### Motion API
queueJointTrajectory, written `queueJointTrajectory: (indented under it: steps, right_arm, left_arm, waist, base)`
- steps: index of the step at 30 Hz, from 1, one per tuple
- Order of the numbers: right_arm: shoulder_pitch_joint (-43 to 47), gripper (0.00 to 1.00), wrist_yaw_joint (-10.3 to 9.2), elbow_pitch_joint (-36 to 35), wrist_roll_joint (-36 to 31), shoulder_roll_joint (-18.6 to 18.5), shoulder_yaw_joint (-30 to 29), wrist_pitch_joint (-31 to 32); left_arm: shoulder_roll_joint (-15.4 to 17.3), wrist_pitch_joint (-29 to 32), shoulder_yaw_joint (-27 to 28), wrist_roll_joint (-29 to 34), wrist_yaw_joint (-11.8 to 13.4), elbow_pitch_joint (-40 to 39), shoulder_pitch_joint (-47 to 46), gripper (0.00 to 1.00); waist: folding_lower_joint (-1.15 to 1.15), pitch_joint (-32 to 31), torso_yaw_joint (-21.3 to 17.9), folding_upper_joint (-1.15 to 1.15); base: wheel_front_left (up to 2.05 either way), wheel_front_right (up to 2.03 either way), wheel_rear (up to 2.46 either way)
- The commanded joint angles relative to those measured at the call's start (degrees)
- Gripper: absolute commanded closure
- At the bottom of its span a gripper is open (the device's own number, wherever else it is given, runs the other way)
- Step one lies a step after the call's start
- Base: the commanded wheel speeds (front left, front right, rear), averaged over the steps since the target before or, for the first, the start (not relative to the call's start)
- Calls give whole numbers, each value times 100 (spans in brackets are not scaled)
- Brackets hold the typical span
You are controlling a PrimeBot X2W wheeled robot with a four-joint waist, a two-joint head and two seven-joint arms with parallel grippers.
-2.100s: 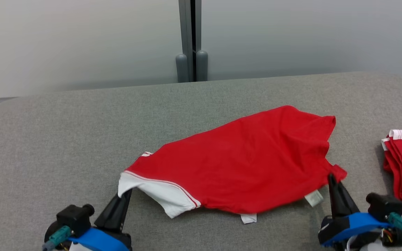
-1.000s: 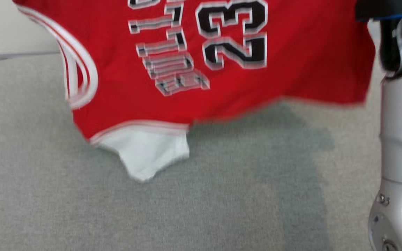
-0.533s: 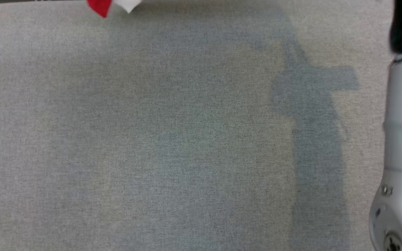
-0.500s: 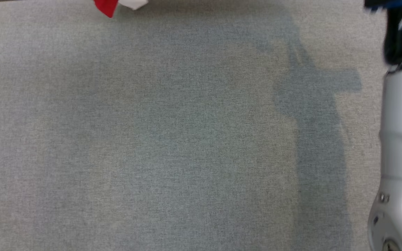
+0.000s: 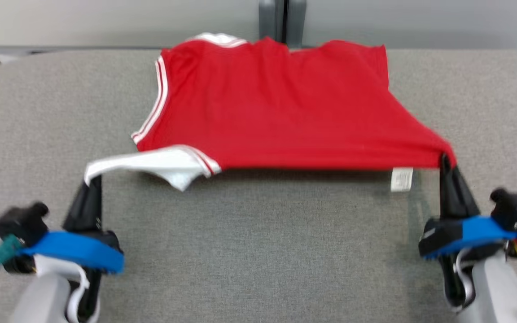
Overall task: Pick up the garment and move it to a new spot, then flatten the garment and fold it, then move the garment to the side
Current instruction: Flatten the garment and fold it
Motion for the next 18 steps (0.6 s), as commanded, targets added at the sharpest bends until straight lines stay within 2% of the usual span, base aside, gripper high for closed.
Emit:
queueJointTrajectory:
  steps: [1, 7, 12, 18]
  right_arm:
    - [250, 100, -10, -5, 89, -37, 46, -30]
    - [1142, 100, -9, -49, 370, -38, 194, -30]
    - [1673, 100, -9, 45, 449, -40, 179, -30]
    - [2122, 100, -9, 220, 471, -39, 219, -30]
  left_arm:
    - [-66, -25, -14, 98, 18, 59, 214, 100]
    - [-547, -25, 179, 264, 17, 367, 1049, 100]
    - [-755, -26, 188, 524, 17, 526, 1679, 100]
    - [-964, -26, 382, 785, 17, 523, 2240, 100]
  waist:
    - [2, -208, -86, 1]
    - [2, -844, -136, 1]
    - [2, -1330, -173, 1]
    - [2, -1620, -124, 1]
  base:
    - [0, 0, 0]
    - [0, 0, 0]
    - [0, 0, 0]
    - [0, 0, 0]
